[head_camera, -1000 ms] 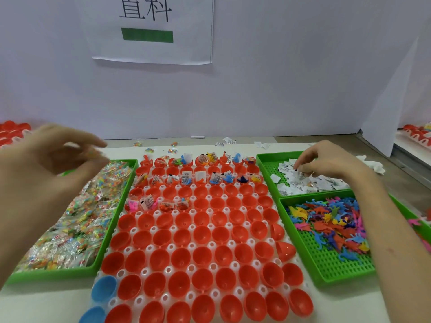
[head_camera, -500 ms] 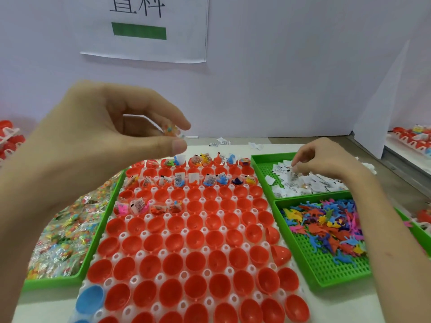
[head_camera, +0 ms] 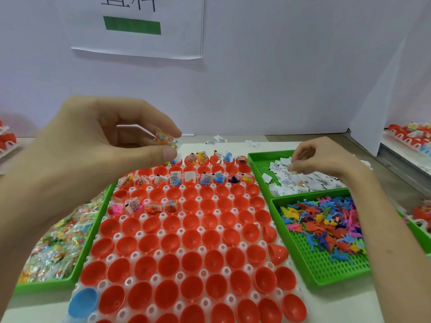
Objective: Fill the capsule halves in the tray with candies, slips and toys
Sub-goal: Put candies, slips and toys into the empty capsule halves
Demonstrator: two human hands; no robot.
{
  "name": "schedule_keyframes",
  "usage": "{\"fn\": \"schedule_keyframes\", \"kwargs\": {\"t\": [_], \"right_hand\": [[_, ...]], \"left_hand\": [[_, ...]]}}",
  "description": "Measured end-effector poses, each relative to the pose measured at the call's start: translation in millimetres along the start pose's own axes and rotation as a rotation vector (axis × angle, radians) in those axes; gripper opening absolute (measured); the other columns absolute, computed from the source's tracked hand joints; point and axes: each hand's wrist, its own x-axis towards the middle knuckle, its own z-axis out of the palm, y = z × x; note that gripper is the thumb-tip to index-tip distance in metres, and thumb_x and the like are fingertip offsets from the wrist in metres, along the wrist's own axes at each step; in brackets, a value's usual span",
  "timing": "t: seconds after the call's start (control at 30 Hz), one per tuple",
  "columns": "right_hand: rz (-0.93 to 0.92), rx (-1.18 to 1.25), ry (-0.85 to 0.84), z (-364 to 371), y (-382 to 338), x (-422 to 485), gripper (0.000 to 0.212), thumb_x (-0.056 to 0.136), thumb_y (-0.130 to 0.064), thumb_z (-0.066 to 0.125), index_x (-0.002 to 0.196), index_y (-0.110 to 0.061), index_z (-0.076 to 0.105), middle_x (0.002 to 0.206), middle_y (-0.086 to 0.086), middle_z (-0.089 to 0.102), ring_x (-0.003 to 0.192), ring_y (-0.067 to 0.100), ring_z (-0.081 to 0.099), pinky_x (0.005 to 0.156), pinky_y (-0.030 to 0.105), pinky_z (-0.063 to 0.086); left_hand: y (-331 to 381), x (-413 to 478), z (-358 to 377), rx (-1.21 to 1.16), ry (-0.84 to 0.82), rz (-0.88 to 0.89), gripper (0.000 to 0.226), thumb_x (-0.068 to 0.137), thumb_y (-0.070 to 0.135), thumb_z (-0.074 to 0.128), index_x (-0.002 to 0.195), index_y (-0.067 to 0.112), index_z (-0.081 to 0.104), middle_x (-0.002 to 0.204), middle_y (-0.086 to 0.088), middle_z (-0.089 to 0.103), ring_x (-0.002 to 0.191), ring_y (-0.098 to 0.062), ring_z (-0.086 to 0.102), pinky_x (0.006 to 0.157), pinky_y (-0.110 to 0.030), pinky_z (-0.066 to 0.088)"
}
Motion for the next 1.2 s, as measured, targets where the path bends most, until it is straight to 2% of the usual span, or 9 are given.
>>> {"fn": "schedule_keyframes", "kwargs": {"t": [0.1,0.2,0.3,0.43,0.53,0.7,0.9,1.03,1.2], "right_hand": [[-0.013,0.07,0.091,-1.4,0.8,0.4,0.004,0.084,-0.013,0.079,0.084,-0.014,0.075,0.071,0.001,0.076,0.069,0.015,0.073,0.067,0.027,0.056],[-0.047,0.084,0.242,-1.7,0.9,1.3,0.007,0.085,-0.012,0.078,0.087,-0.017,0.076,0.068,-0.004,0.075,0.063,0.007,0.072,0.062,0.021,0.055],[-0.075,0.208,0.33,-2.9,-4.0,0.3,0.005,0.085,-0.011,0.078,0.089,-0.012,0.076,0.07,0.001,0.076,0.063,0.011,0.074,0.064,0.02,0.059],[-0.227,0.371,0.255,-9.8,-33.6,-13.8,0.01,0.08,-0.02,0.081,0.088,-0.018,0.077,0.082,0.0,0.077,0.08,0.014,0.074,0.078,0.026,0.057],[-0.45,0.444,0.181,-12.9,-75.0,-37.9,0.016,0.07,-0.035,0.081,0.081,-0.024,0.077,0.079,-0.004,0.076,0.075,0.008,0.068,0.071,0.017,0.052],[-0.696,0.514,-0.071,-8.8,-132.4,-73.1,0.012,0.074,-0.019,0.081,0.085,-0.018,0.077,0.078,0.001,0.076,0.068,0.011,0.069,0.066,0.019,0.054],[-0.718,0.399,-0.176,9.8,-155.2,-85.5,0.011,0.082,-0.01,0.08,0.089,-0.018,0.078,0.084,0.003,0.076,0.078,0.023,0.075,0.074,0.033,0.061],[-0.676,0.395,-0.076,15.9,-160.7,-82.8,0.013,0.079,-0.014,0.085,0.088,-0.017,0.077,0.081,0.004,0.076,0.076,0.023,0.075,0.077,0.046,0.062],[-0.663,0.423,-0.005,21.8,-164.3,-79.5,0.012,0.078,-0.012,0.085,0.083,-0.013,0.074,0.075,0.003,0.075,0.066,0.02,0.072,0.068,0.035,0.06]], "left_hand": [[1.5,0.7,5.1,-0.005,-0.018,0.024,0.04,0.073,0.053,0.079,0.107,0.033,0.075,0.1,0.008,0.078,0.094,-0.015,0.076,0.079,-0.031,0.061],[-0.6,-0.6,11.3,-0.033,0.008,0.02,0.034,0.075,0.049,0.077,0.105,0.035,0.076,0.098,0.009,0.078,0.093,-0.014,0.076,0.079,-0.03,0.061],[4.2,-0.6,15.6,-0.104,0.023,-0.003,0.025,0.076,0.036,0.085,0.101,0.035,0.078,0.094,0.004,0.078,0.088,-0.015,0.077,0.08,-0.026,0.06],[9.4,-1.1,22.8,-0.254,0.087,-0.072,0.03,0.069,0.03,0.078,0.099,0.03,0.08,0.091,-0.003,0.077,0.085,-0.021,0.078,0.078,-0.023,0.06],[11.1,-1.4,27.9,-0.316,0.086,-0.135,0.034,0.064,0.032,0.084,0.097,0.028,0.081,0.09,-0.007,0.079,0.089,-0.022,0.077,0.079,-0.023,0.059],[17.3,-2.8,38.8,-0.436,0.103,-0.184,0.034,0.062,0.036,0.079,0.094,0.026,0.082,0.088,-0.01,0.079,0.085,-0.023,0.078,0.072,-0.022,0.06],[21.9,-6.2,42.8,-0.405,0.083,-0.198,0.026,0.072,0.029,0.075,0.096,0.021,0.082,0.085,-0.009,0.079,0.081,-0.022,0.077,0.071,-0.022,0.06],[27.1,-7.5,45.0,-0.415,0.117,-0.171,0.024,0.076,0.023,0.073,0.098,0.018,0.08,0.085,-0.006,0.079,0.081,-0.019,0.077,0.069,-0.019,0.059],[28.6,-7.8,48.7,-0.498,0.172,-0.145,0.025,0.074,0.015,0.074,0.098,0.013,0.078,0.089,-0.007,0.079,0.085,-0.022,0.078,0.073,-0.021,0.06]]}}
